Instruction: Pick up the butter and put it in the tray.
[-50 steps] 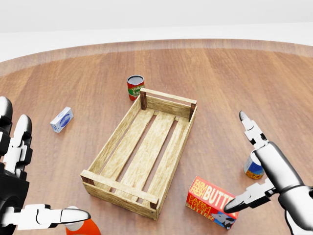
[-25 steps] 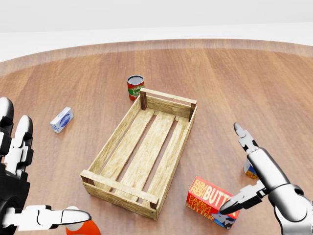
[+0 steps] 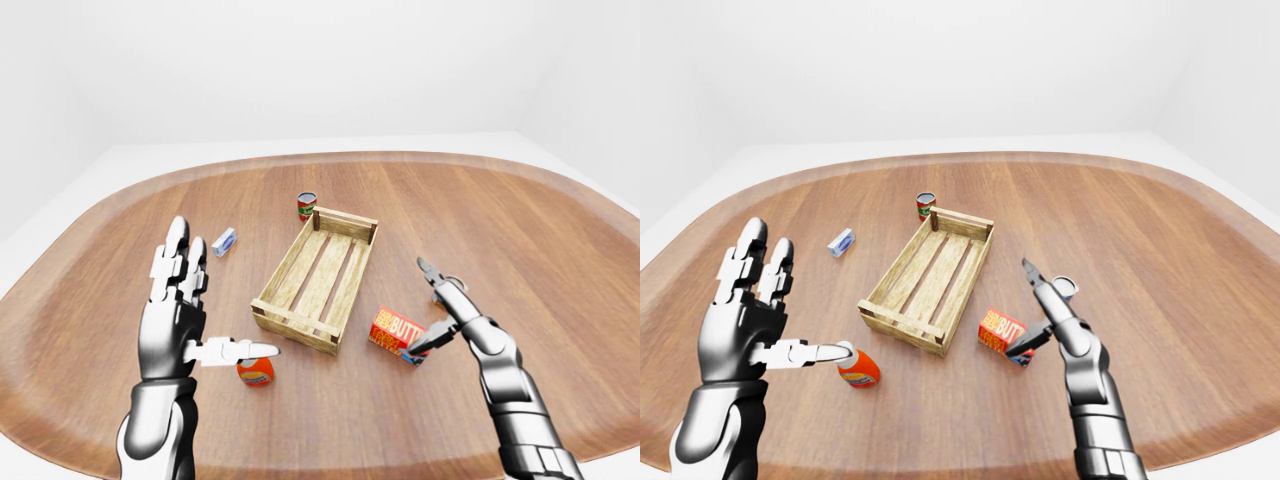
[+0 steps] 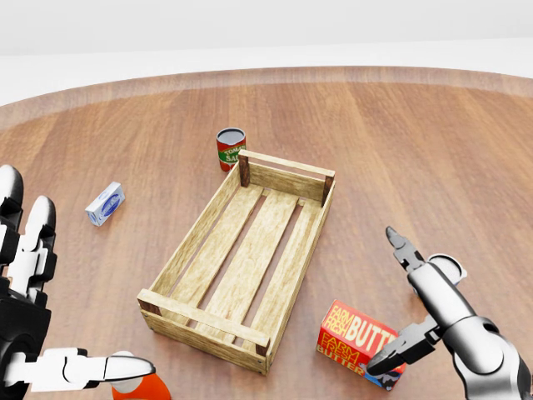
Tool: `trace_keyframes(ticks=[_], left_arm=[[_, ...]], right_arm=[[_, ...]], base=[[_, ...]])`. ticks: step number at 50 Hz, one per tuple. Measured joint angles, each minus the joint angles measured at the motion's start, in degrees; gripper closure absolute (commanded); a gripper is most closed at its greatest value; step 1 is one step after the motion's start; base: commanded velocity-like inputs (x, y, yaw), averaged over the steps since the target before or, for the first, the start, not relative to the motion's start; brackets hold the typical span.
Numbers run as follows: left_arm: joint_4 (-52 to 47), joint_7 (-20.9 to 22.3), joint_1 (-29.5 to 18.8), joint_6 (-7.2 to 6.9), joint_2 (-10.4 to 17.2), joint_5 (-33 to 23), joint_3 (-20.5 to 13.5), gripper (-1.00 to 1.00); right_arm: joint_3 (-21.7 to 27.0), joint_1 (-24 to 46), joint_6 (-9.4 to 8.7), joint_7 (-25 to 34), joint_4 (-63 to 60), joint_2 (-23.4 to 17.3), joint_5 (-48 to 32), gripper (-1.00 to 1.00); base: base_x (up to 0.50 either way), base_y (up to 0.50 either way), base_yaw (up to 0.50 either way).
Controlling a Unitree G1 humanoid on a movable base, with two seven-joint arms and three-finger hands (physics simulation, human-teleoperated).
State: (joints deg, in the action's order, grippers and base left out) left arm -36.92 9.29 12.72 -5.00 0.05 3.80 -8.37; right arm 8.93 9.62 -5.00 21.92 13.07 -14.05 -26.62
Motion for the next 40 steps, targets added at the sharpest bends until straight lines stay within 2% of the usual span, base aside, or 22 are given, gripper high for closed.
trace_keyframes(ticks=[20,40], left_arm=[[0.30,-0.17,-0.18,0.00,0.05,-0.15,0.16,-1.00],[0.53,-0.23,-0.34,0.00,0.11,-0.04,-0.04,-1.00]], right_arm=[[-0.32,1.91,0.00,-1.05,11.05,-1.72,0.84,-1.00],[-1.29,4.86,0.00,-0.73,15.43,-2.60,-0.05,-1.00]], base=[[0.00,0.00,0.00],[0.00,0.00,0.00]])
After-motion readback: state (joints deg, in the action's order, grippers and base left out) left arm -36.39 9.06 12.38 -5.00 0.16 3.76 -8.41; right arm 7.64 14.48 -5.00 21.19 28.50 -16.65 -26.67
